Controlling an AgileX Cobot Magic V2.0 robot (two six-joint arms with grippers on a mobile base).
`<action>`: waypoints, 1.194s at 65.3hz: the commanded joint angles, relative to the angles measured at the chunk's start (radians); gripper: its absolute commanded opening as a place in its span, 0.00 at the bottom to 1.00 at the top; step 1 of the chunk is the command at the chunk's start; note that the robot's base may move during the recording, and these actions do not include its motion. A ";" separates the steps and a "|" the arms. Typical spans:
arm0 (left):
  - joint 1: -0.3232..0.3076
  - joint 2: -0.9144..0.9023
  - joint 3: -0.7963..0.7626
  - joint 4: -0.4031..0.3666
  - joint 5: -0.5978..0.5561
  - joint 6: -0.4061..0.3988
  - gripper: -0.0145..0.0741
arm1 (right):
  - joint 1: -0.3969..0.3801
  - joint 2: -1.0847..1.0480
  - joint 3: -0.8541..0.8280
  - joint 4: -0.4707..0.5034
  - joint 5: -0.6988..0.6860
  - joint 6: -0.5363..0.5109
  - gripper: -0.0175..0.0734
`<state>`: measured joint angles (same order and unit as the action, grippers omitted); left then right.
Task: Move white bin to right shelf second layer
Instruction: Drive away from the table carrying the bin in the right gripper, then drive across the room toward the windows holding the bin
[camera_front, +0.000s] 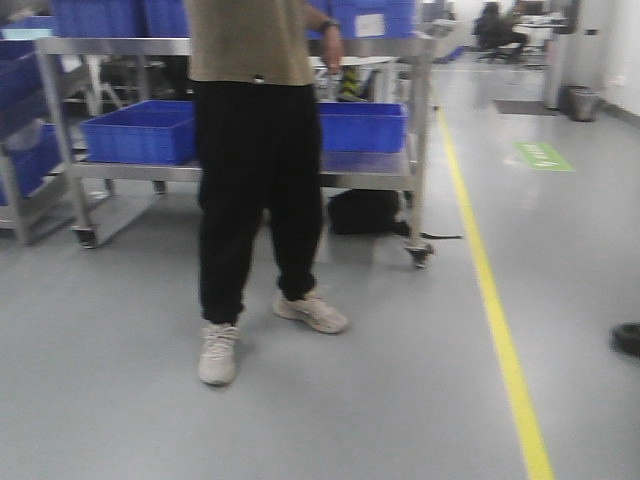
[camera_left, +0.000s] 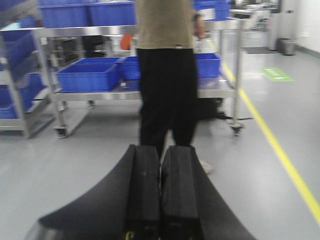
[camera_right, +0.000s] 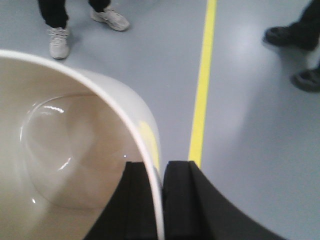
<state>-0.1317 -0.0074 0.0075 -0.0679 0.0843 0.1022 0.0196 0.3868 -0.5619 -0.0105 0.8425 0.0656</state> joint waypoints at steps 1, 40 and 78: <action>-0.005 -0.014 0.037 -0.006 -0.084 -0.003 0.26 | 0.002 0.007 -0.030 0.001 -0.086 -0.004 0.25; -0.005 -0.014 0.037 -0.006 -0.084 -0.003 0.26 | 0.002 0.007 -0.030 0.001 -0.086 -0.004 0.25; -0.005 -0.014 0.037 -0.006 -0.084 -0.003 0.26 | 0.002 0.007 -0.030 0.001 -0.086 -0.004 0.25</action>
<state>-0.1317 -0.0074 0.0075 -0.0679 0.0843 0.1022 0.0210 0.3868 -0.5619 -0.0105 0.8425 0.0656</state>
